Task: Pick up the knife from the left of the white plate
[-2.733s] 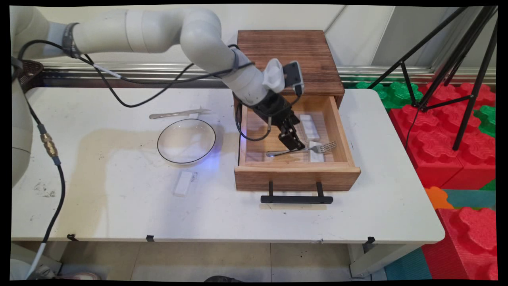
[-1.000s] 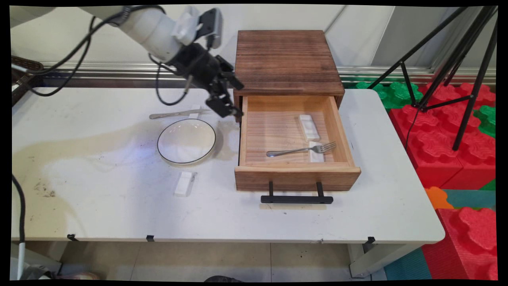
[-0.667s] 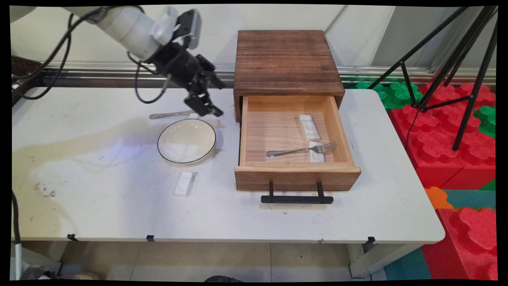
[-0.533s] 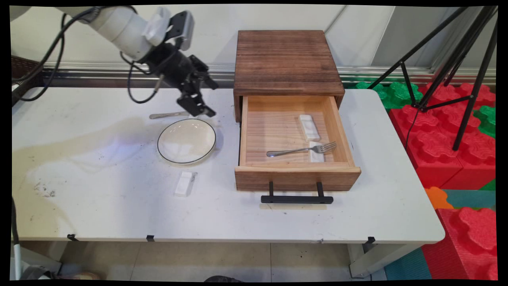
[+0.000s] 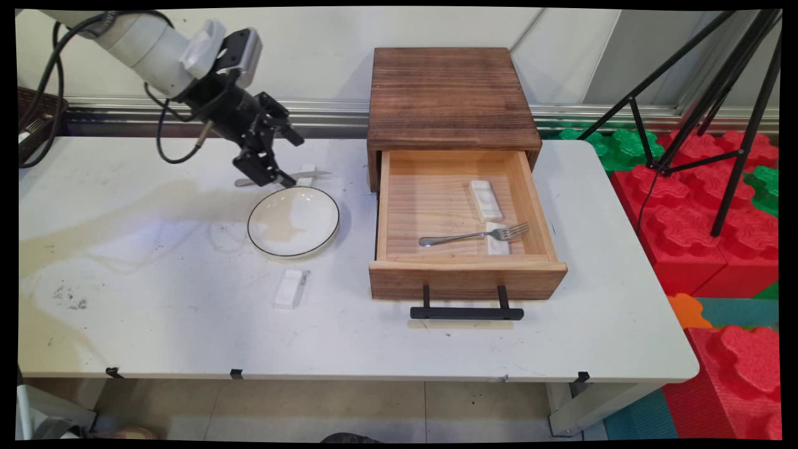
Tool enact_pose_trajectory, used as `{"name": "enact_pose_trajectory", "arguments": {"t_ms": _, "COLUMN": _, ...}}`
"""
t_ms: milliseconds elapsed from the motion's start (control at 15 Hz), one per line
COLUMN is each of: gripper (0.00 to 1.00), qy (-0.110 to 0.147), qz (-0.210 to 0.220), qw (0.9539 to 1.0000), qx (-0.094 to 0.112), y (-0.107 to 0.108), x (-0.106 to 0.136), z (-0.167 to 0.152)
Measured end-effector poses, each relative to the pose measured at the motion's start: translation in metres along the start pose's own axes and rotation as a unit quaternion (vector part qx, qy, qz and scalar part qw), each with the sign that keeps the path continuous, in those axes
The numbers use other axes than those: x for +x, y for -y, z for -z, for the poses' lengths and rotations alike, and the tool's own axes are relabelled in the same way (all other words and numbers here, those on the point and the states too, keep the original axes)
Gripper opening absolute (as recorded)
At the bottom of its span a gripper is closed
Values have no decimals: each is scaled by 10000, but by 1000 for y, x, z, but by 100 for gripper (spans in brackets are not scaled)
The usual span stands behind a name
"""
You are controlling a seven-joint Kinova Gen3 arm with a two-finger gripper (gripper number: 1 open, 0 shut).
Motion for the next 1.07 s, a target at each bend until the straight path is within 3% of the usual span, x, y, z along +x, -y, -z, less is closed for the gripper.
{"name": "enact_pose_trajectory", "arguments": {"t_ms": 267, "gripper": 100, "qy": 112, "qz": -37, "qw": 9999, "qx": 15, "y": 9, "x": -22, "z": 6}}
{"name": "enact_pose_trajectory", "arguments": {"t_ms": 533, "gripper": 100, "qy": 271, "qz": -53, "qw": 9995, "qx": 169, "y": 25, "x": -39, "z": 5}}
{"name": "enact_pose_trajectory", "arguments": {"t_ms": 1067, "gripper": 100, "qy": 592, "qz": -95, "qw": 9974, "qx": 391, "y": 61, "x": -71, "z": -17}}
